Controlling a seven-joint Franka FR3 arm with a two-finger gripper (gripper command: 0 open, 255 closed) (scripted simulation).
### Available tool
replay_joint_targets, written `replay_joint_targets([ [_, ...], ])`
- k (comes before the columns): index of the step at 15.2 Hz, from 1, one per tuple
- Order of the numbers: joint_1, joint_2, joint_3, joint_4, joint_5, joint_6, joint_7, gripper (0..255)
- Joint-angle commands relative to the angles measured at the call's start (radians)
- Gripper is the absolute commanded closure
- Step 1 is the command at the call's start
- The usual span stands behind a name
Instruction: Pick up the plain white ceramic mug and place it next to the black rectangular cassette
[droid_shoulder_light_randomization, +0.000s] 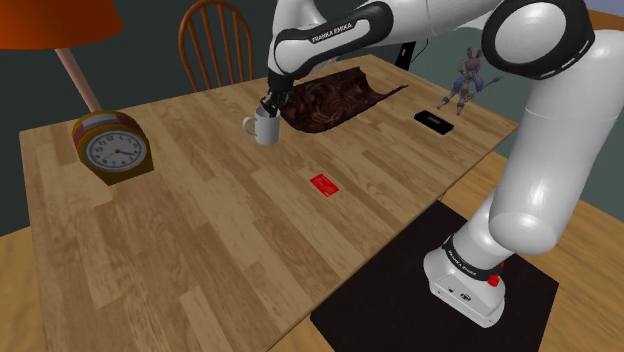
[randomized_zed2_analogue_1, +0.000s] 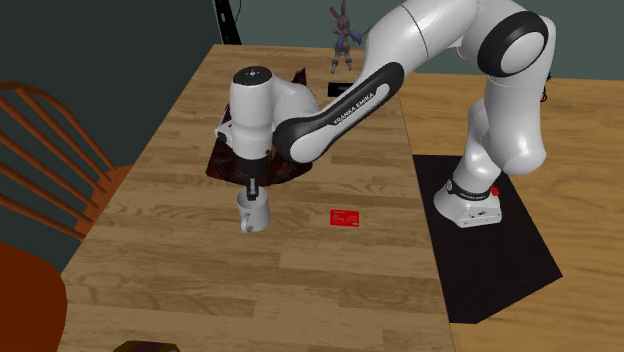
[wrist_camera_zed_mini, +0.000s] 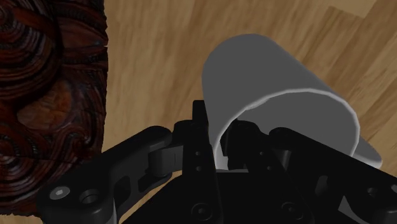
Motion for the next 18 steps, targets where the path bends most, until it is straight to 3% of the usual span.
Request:
replay_joint_targets([
  [1,-0.001,-0.008,0.000,0.017,0.001,-0.025,-0.001,255],
  [18,-0.002,-0.069,0.004,0.164,0.010,-0.232,-0.003,255],
])
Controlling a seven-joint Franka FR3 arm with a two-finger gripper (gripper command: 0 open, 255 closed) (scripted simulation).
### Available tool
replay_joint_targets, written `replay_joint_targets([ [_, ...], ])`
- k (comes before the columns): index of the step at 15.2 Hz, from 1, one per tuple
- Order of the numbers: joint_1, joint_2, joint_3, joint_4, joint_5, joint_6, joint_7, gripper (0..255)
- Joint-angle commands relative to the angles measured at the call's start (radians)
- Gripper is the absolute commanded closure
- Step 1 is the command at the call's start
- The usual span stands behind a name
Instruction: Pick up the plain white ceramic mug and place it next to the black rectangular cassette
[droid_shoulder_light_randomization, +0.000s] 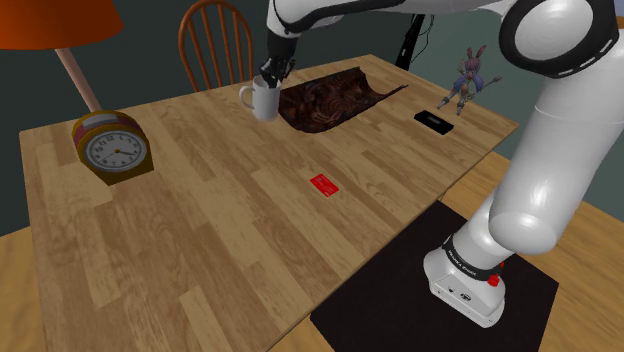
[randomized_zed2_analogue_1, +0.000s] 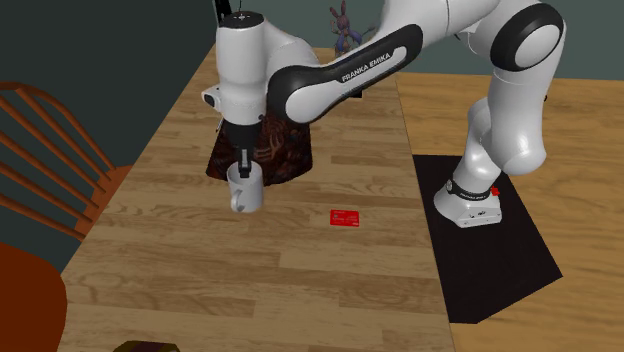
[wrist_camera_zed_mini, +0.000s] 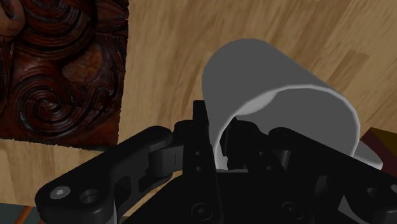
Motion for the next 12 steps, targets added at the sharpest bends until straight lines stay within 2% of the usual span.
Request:
replay_joint_targets([
  [1,-0.001,-0.006,0.000,0.021,0.001,-0.027,-0.001,255],
  [8,0.000,-0.012,0.001,0.095,0.002,-0.107,-0.001,255],
  [12,-0.053,-0.119,-0.023,-0.049,0.034,-0.071,-0.084,255],
])
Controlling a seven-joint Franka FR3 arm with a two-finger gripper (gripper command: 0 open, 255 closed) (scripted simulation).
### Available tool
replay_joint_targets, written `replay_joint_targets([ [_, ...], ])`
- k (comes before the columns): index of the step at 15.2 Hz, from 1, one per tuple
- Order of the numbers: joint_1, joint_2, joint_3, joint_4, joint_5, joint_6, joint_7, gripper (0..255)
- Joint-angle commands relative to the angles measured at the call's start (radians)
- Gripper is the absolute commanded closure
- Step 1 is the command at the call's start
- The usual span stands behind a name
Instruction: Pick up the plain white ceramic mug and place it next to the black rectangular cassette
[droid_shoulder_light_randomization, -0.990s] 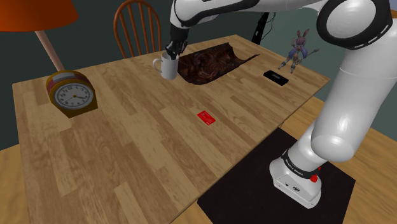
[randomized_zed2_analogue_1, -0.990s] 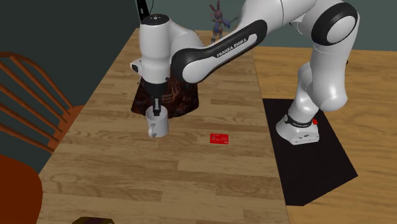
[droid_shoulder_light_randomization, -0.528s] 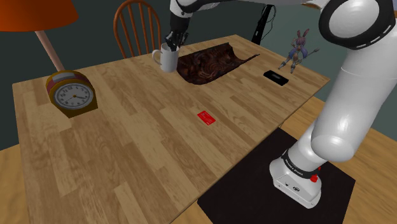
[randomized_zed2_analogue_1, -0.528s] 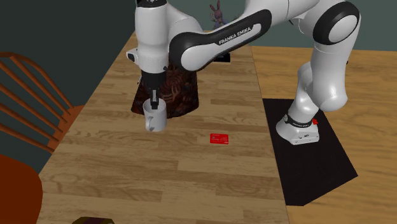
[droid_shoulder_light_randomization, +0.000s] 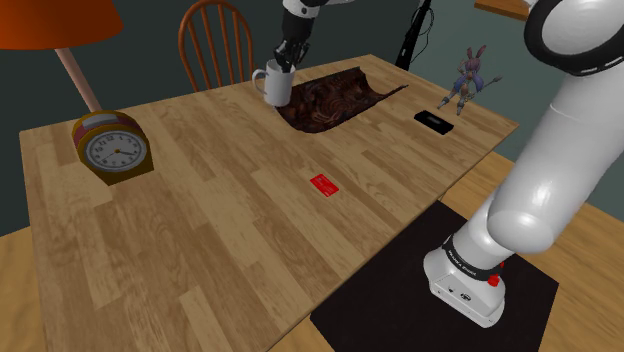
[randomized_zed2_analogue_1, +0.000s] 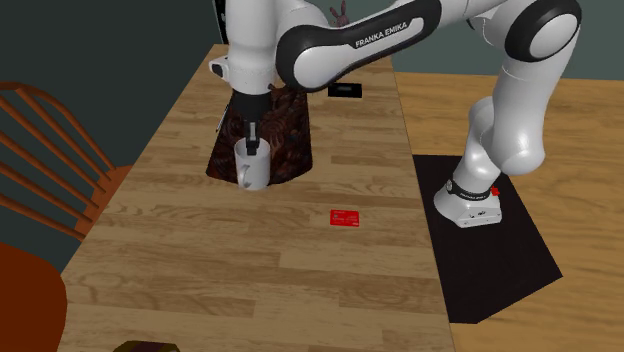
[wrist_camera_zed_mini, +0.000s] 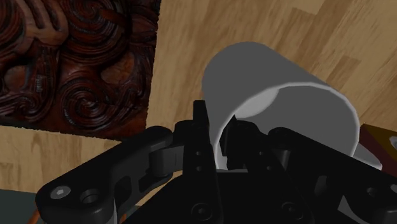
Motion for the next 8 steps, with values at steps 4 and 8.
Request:
replay_joint_targets([
  [4,-0.063,-0.116,-0.040,-0.151,0.036,0.032,-0.114,255],
  [8,-0.107,-0.193,-0.080,-0.244,0.057,0.043,-0.206,255],
])
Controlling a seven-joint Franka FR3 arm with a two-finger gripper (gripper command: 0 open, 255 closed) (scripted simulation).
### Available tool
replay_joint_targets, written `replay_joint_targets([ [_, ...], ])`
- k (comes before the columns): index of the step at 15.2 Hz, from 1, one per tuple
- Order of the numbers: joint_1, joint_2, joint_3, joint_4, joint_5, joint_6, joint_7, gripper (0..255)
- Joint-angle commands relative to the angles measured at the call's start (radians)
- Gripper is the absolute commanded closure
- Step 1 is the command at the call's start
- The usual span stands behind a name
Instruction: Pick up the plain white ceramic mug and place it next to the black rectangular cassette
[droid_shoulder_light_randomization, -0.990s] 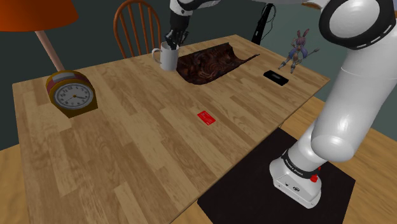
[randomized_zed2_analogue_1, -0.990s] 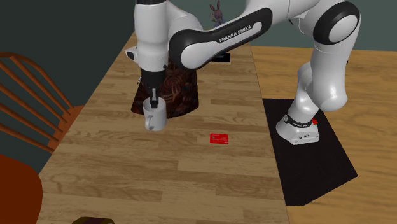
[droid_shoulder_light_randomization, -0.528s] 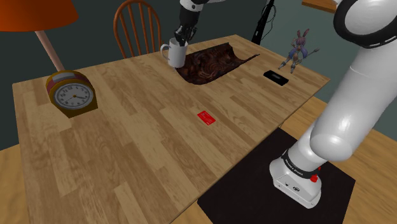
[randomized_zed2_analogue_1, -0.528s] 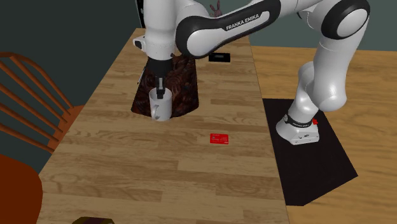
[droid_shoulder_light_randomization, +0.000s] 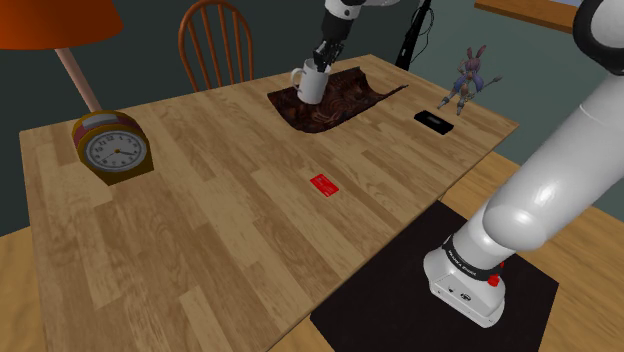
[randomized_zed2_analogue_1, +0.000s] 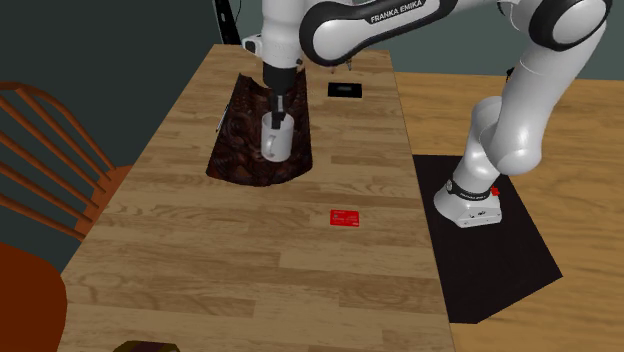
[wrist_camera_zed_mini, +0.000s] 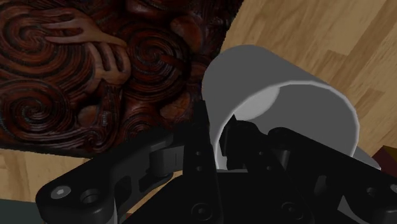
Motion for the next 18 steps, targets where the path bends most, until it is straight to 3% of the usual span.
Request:
replay_joint_targets([
  [1,-0.023,-0.036,-0.022,-0.048,0.010,0.010,-0.050,255],
  [9,-0.104,-0.142,-0.121,-0.165,0.028,0.005,-0.238,255],
  [18,-0.195,-0.190,-0.249,-0.207,0.029,-0.021,-0.454,255],
])
